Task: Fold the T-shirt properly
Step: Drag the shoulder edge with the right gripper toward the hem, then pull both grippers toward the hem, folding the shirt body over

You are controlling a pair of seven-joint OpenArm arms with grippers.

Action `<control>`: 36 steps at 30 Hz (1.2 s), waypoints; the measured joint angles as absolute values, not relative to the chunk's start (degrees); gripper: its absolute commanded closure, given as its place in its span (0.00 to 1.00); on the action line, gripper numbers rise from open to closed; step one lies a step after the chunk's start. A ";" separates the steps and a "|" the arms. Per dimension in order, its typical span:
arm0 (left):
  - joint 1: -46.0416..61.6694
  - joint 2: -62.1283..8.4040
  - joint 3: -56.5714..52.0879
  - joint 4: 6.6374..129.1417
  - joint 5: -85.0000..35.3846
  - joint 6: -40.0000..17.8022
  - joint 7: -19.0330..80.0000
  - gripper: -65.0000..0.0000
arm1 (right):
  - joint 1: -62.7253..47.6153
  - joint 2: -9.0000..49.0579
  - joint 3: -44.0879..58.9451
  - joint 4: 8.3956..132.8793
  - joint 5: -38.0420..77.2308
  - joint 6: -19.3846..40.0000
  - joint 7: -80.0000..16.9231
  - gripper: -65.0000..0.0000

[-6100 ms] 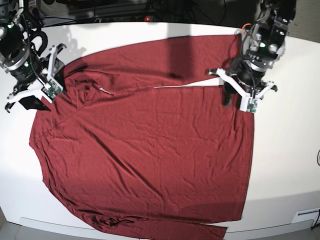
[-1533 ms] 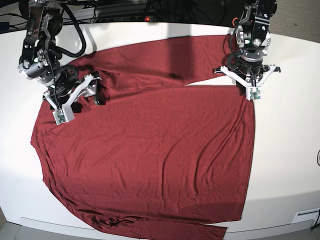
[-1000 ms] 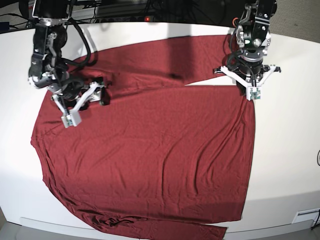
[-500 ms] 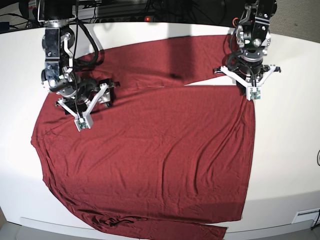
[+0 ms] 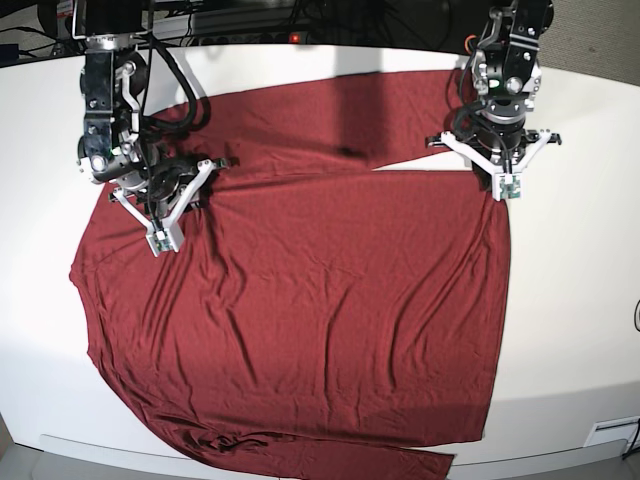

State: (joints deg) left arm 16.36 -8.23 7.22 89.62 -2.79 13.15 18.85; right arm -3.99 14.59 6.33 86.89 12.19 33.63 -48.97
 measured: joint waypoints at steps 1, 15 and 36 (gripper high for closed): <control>16.34 -8.25 7.22 89.62 -2.79 13.15 18.85 1.00 | -3.99 14.59 6.33 86.89 12.32 33.65 -48.97 0.99; 16.36 -8.27 7.22 91.24 6.63 13.02 19.64 1.00 | -4.16 14.59 6.33 89.52 11.88 33.63 -49.69 1.00; 11.38 -10.48 7.22 95.55 5.76 12.95 20.05 1.00 | 6.17 14.28 6.44 95.13 12.08 31.46 -48.18 1.00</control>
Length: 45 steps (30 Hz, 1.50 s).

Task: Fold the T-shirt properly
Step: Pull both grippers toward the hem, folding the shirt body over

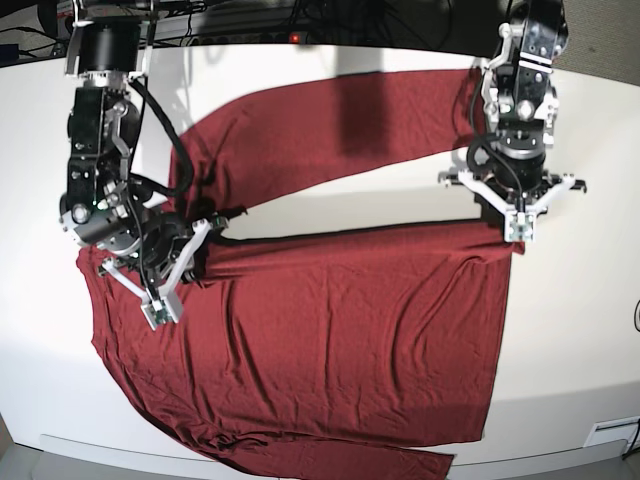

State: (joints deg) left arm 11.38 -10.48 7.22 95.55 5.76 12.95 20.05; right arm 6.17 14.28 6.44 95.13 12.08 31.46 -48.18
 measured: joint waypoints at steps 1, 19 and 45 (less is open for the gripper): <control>10.94 -10.46 7.22 95.55 4.67 12.95 20.14 1.00 | 6.57 14.31 6.44 94.80 11.92 31.44 -48.14 1.00; 0.01 -10.46 7.22 84.71 0.36 10.70 20.10 1.00 | 19.49 14.26 6.44 74.46 12.19 31.29 -45.52 1.00; -10.33 -10.33 7.25 69.93 -2.66 8.82 14.04 1.00 | 32.14 13.47 6.44 52.69 9.21 31.29 -36.99 1.00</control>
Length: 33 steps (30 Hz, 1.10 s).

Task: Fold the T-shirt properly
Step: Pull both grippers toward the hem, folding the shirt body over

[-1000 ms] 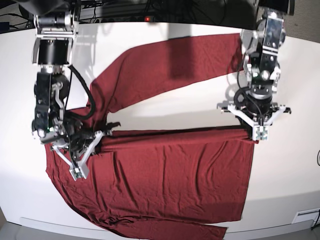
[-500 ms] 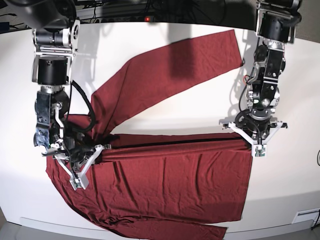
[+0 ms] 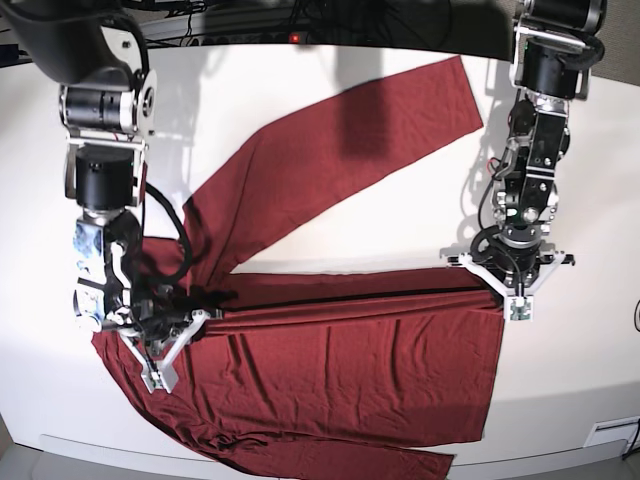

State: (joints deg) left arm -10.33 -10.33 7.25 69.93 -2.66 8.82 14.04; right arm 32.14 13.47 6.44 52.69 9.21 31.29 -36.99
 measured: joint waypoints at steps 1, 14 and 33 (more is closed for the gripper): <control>-10.35 -10.31 7.25 69.93 -2.66 8.82 13.93 1.00 | 32.29 13.15 6.44 52.69 8.93 31.29 -36.62 1.00; -10.04 -10.33 7.22 69.93 -2.61 9.02 15.16 1.00 | 32.34 11.46 6.66 52.62 -3.18 32.77 -18.81 0.40; -16.93 -9.91 7.22 68.47 -2.61 9.02 13.69 1.00 | 32.08 11.44 6.66 52.62 1.45 32.75 -22.63 0.40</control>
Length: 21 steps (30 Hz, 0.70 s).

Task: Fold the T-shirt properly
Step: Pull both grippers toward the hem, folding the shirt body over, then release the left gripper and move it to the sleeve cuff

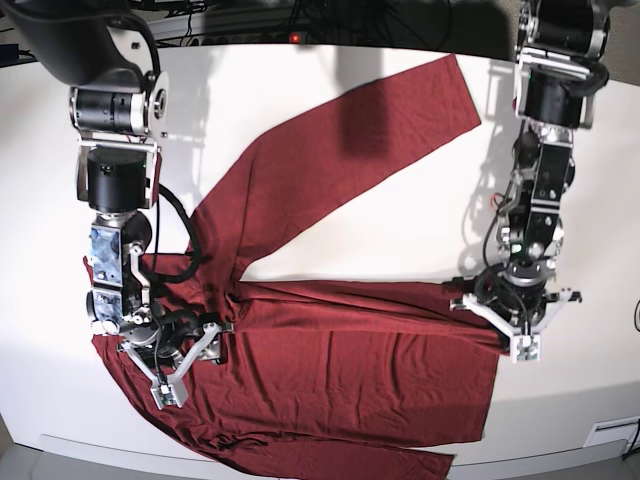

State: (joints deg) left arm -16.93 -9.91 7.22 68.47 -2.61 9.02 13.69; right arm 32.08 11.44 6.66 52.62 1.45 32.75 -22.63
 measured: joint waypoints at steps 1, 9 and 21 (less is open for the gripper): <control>-17.58 -9.63 7.22 67.42 -2.59 8.86 13.67 1.00 | 32.08 11.44 6.66 52.62 1.50 32.75 -22.70 0.40; -18.24 -8.95 7.22 61.17 -2.57 8.36 10.31 1.00 | 32.08 11.44 6.66 52.62 1.45 32.75 -22.85 0.40; -25.78 -9.04 7.22 50.46 -1.58 8.27 3.03 0.73 | 32.05 11.44 6.70 52.60 1.65 35.83 -23.57 0.40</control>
